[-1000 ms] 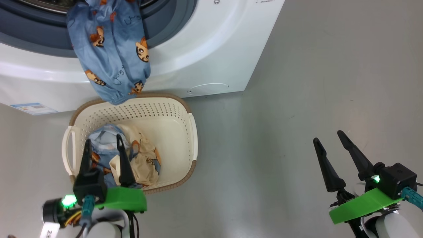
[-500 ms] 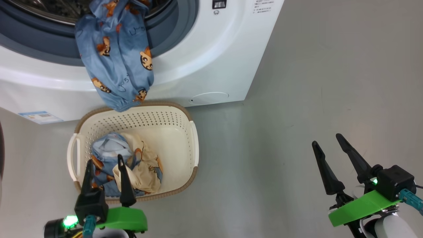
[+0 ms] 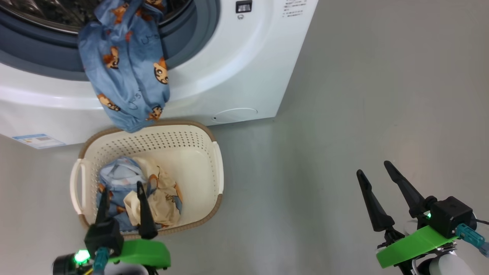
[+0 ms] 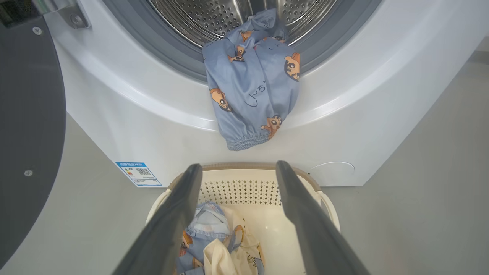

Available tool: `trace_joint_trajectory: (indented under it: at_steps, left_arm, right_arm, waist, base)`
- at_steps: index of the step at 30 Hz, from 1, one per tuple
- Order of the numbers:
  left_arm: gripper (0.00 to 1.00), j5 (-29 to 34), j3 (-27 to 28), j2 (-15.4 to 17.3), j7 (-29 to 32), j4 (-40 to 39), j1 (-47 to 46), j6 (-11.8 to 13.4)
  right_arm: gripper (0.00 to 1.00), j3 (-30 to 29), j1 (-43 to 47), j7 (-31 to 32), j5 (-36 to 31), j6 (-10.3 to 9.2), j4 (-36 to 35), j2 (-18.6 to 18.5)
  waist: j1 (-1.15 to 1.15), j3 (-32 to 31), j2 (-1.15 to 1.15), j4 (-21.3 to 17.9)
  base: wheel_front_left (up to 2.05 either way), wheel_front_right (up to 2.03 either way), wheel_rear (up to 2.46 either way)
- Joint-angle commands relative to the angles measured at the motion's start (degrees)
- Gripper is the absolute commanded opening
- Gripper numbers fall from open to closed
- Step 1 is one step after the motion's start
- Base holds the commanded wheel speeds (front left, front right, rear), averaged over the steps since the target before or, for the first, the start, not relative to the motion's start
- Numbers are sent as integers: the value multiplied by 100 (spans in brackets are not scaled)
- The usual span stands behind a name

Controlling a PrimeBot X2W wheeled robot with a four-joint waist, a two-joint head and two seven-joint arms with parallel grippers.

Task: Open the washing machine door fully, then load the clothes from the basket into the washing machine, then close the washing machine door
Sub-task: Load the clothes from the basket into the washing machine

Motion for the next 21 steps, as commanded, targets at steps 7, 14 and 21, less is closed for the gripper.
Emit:
trace_joint_trajectory:
  at_steps: [7,14,21]
  left_arm:
    - [100,-186,150,71,-36,384,-873,-98]
    - [100,-176,253,182,-36,1093,-1653,-171]
    - [100,-217,488,330,-36,1800,-2376,-178]
  right_arm:
    - [100,122,-97,-43,75,9,-119,63]
    - [100,161,-244,-43,145,9,-91,151]
    - [100,196,-345,-43,189,9,-70,152]
  waist:
    - [0,328,0,-322]
    - [0,597,0,-631]
    - [0,835,0,-866]
  base:
    - [0,0,0]
    - [0,0,0]
    - [0,0,0]
